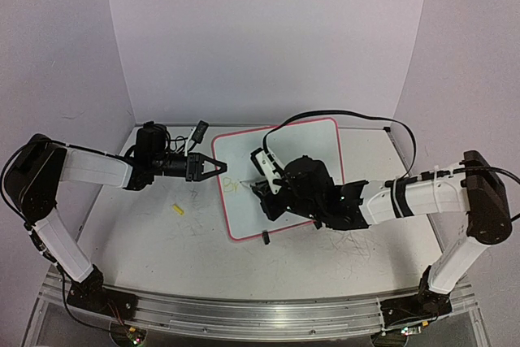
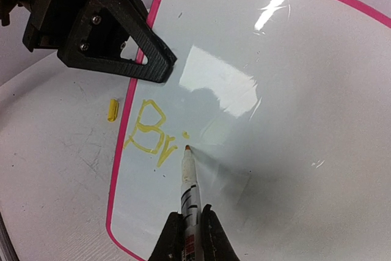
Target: Write a sentence on the whiteboard
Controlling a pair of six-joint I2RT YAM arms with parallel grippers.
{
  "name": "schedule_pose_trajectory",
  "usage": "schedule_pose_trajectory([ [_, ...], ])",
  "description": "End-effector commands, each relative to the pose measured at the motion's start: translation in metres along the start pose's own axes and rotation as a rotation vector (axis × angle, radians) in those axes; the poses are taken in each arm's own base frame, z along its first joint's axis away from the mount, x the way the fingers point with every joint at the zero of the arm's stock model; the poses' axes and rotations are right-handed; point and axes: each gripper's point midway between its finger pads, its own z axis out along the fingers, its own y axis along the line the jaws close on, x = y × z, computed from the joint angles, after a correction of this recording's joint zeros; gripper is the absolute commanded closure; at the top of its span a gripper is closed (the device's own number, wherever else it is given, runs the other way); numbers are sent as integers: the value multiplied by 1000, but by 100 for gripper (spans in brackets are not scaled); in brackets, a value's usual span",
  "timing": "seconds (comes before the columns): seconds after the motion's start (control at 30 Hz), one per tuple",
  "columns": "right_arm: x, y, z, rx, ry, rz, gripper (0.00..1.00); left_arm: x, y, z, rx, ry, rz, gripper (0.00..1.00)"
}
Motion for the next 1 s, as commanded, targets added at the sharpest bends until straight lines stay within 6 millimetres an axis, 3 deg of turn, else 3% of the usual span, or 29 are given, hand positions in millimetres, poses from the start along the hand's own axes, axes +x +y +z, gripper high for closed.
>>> schedule_pose_trajectory([
  [0.0,-18,-4,4,28,-45,19,100,-12,-9,2,31,-7,34,100],
  [0.53,-12,-6,6,39,-24,18,100,-12,-9,2,31,-7,34,100],
  [0.97,4,-4,0,19,18,28,100,-12,-9,2,31,-7,35,100],
])
